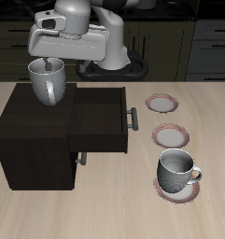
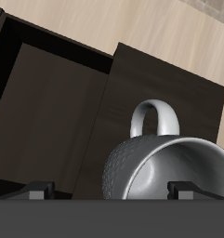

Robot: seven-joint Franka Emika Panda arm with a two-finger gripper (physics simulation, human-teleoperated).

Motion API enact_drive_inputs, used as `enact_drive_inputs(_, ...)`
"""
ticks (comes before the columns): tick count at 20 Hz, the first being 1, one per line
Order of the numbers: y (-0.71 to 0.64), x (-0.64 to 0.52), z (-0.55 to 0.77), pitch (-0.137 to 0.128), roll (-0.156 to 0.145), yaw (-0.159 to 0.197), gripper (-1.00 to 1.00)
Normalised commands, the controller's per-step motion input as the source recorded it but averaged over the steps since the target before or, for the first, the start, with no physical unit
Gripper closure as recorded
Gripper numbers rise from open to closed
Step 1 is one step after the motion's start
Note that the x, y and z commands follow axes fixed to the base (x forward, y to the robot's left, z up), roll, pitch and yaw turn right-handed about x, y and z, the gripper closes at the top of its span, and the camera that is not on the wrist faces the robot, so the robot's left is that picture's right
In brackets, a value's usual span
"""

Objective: Place the porcelain mug that is in the drawer onto the top of the cabinet

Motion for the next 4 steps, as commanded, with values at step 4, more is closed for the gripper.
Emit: enact_drive_inputs(4, 0.09, -0.1, 0.18, -0.013, 0.02, 0.015, -1.0)
